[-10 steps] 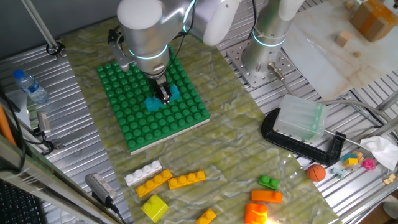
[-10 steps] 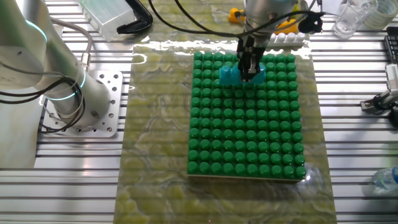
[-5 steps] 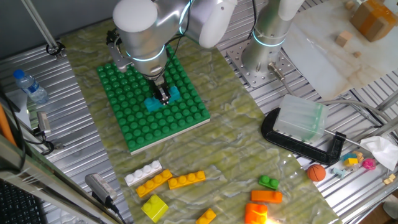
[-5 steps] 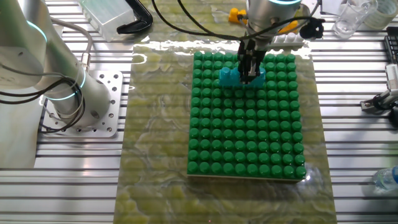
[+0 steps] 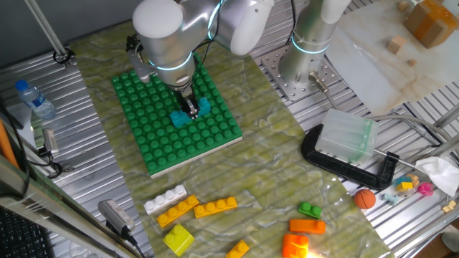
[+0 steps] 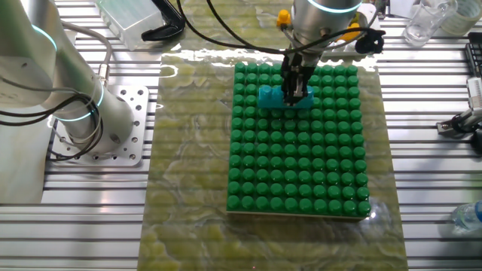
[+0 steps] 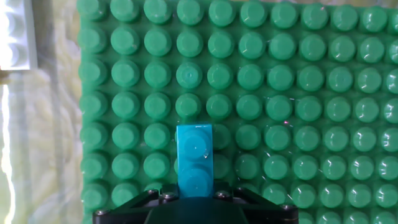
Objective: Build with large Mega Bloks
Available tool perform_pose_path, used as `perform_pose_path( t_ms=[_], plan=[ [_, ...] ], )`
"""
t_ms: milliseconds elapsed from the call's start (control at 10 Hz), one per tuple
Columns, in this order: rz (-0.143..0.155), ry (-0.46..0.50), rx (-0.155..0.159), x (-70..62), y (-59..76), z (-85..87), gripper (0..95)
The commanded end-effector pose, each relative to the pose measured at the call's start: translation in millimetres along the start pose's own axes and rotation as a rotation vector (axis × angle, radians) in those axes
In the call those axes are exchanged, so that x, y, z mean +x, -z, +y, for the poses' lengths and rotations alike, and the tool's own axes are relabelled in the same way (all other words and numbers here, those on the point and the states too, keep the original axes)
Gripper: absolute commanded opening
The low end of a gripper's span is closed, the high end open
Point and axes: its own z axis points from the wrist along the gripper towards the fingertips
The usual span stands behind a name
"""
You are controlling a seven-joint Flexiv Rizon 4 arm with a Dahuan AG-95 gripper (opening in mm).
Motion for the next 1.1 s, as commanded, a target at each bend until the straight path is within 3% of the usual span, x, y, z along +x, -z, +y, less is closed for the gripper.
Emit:
perform_pose_path(
  t_ms=[100,400,800,900,1100],
  plan=[
    [0.006,0.001,-0.002,-2.3,-1.1,1.3,0.0],
    [0.015,-0.005,-0.001,-6.5,-3.2,4.7,0.0],
    [0.024,-0.006,-0.003,1.8,-9.0,2.8,0.0],
    [0.021,-0.011,-0.022,2.3,-11.3,4.8,0.0],
    [0.024,-0.031,-0.025,1.1,-8.0,8.2,0.0]
  ],
)
